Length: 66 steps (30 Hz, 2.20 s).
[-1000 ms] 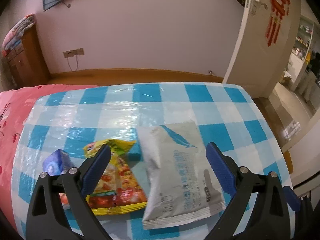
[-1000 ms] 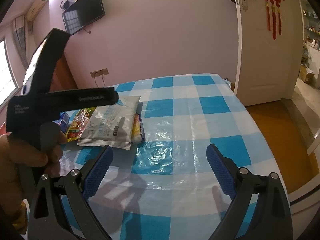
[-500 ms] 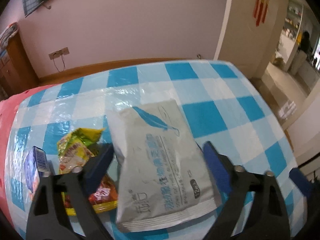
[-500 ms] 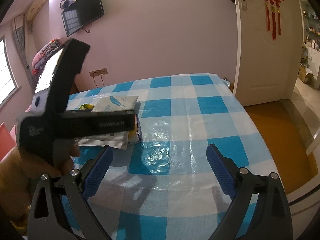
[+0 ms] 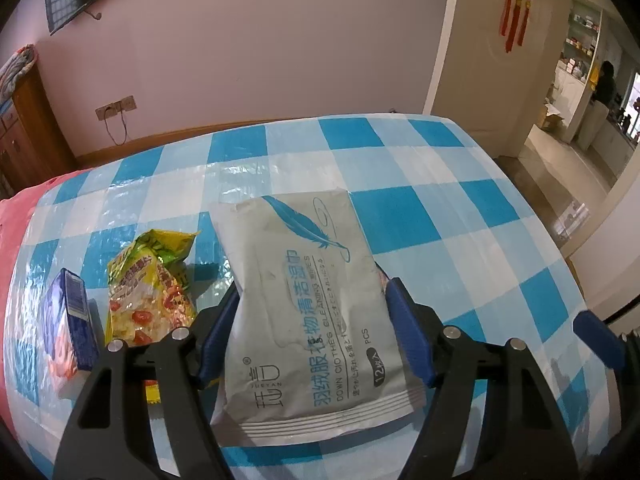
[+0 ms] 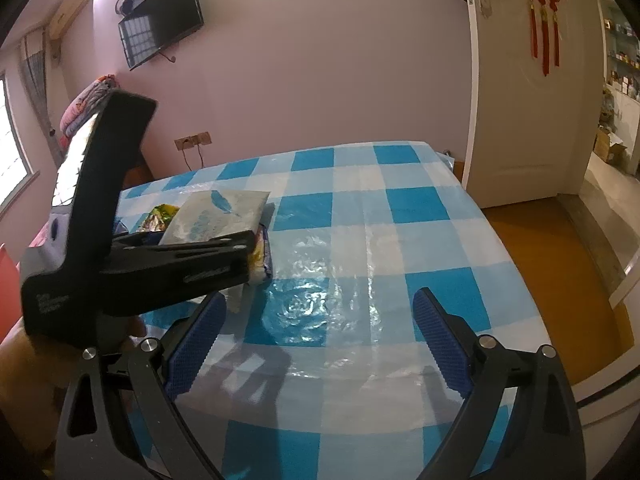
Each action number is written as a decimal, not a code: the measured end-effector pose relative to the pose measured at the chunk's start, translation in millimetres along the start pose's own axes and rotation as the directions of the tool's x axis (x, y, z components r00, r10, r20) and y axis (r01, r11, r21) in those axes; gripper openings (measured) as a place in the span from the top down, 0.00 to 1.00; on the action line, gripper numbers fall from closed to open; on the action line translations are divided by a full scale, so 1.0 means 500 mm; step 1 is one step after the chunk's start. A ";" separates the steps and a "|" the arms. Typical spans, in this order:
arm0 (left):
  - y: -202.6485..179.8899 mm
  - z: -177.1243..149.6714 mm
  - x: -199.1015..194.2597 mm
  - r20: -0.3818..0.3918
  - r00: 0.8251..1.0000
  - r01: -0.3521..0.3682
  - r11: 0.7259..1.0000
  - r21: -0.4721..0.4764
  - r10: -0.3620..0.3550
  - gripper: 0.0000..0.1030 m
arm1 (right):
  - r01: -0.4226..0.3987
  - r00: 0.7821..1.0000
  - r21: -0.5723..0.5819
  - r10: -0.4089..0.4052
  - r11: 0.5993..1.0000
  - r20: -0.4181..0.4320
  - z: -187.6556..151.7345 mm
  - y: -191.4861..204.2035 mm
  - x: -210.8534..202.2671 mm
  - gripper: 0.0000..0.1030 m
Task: Collect trash
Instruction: 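Close the left tool on the large white-grey bag and lift it, then grasp the blue tissue box with the left tool while the right tool nears the bag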
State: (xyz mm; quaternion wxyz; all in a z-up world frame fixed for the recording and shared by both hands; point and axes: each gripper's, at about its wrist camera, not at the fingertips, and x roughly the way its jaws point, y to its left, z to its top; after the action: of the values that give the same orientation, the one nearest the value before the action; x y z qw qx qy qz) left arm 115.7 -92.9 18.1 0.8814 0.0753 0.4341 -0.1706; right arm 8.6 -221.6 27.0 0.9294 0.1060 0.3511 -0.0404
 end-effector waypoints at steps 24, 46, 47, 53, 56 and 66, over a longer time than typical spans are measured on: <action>-0.013 -0.163 -0.114 -0.049 0.990 0.130 0.991 -0.012 -0.130 0.31 | -0.050 0.997 0.073 0.054 0.996 -0.061 -0.001 -0.062 0.002 0.10; 0.269 -0.087 -0.163 0.038 0.987 -0.132 0.927 -0.350 0.155 0.15 | -0.254 0.947 0.015 0.252 0.967 -0.201 -0.043 0.104 0.029 0.09; 0.276 -0.080 -0.149 0.030 0.987 -0.137 0.925 -0.355 0.158 0.15 | -0.257 0.945 0.014 0.254 0.966 -0.204 -0.045 0.110 0.031 0.09; 0.299 -0.060 -0.092 -0.007 0.983 -0.172 0.914 -0.368 0.183 0.27 | -0.268 0.941 0.018 0.266 0.963 -0.210 -0.045 0.127 0.037 0.09; 0.312 -0.063 -0.067 -0.034 0.984 -0.174 0.908 -0.381 0.175 0.42 | -0.285 0.937 0.007 0.280 0.959 -0.208 -0.041 0.137 0.036 0.09; 0.309 -0.077 -0.068 -0.006 0.983 -0.172 0.922 -0.347 0.181 0.48 | -0.269 0.942 -0.053 0.251 0.962 -0.222 -0.048 0.188 0.046 0.07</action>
State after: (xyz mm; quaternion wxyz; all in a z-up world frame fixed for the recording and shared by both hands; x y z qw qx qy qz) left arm 124.5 69.5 19.2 0.8982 -0.0443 0.4372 -0.0126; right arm 24.3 -124.8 10.2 0.8872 0.1168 0.4330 0.1087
